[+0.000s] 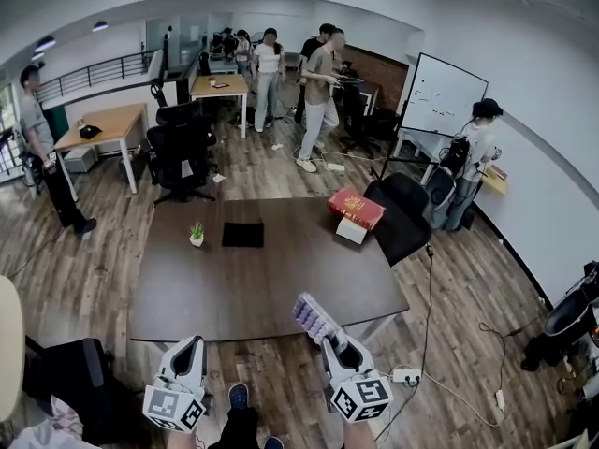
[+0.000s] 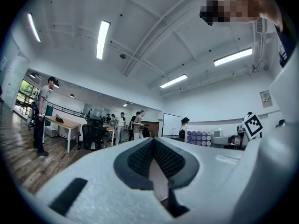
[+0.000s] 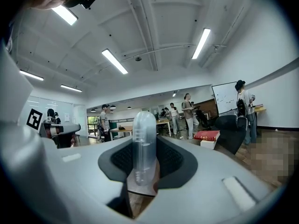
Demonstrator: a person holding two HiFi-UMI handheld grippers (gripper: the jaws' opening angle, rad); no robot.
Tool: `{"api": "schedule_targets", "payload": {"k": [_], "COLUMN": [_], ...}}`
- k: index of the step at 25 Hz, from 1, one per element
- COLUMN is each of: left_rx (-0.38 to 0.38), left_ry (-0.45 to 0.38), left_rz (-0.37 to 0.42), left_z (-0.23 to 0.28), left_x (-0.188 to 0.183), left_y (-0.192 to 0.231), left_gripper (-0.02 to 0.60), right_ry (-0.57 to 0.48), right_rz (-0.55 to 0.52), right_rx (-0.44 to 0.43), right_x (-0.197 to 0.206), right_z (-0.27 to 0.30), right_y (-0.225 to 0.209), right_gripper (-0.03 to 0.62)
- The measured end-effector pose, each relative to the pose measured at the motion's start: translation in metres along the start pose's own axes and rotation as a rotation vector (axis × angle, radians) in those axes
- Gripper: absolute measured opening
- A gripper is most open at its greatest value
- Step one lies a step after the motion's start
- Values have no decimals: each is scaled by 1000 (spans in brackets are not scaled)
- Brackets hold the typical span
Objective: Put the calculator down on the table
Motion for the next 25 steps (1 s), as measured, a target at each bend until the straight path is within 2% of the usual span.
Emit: {"api": "schedule_targets", "payload": {"k": [13,25], "left_rx": [10,36], "left_ry": [-37,-47], "left_rz": [-9,-27], "left_z": [103,225], "left_x": [22,32], "left_y": [64,169], "left_gripper": [-5,-5], "right_ry": [-29,-26], "right_rz": [-24,-55], "right_rx": [51,94], "right_x": [-16,-49], "right_z": [98,244], "right_y": [-31,-42], "right_gripper": [118,118]}}
Point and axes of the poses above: the fingertips, and each gripper's own axes: z forward along the fingers, y to its left, x out of its underside, the point moved 5 cm from there along -z, backward along the fingers, and after that the axes turned 14 degrees about z, right-handed, at the moved point
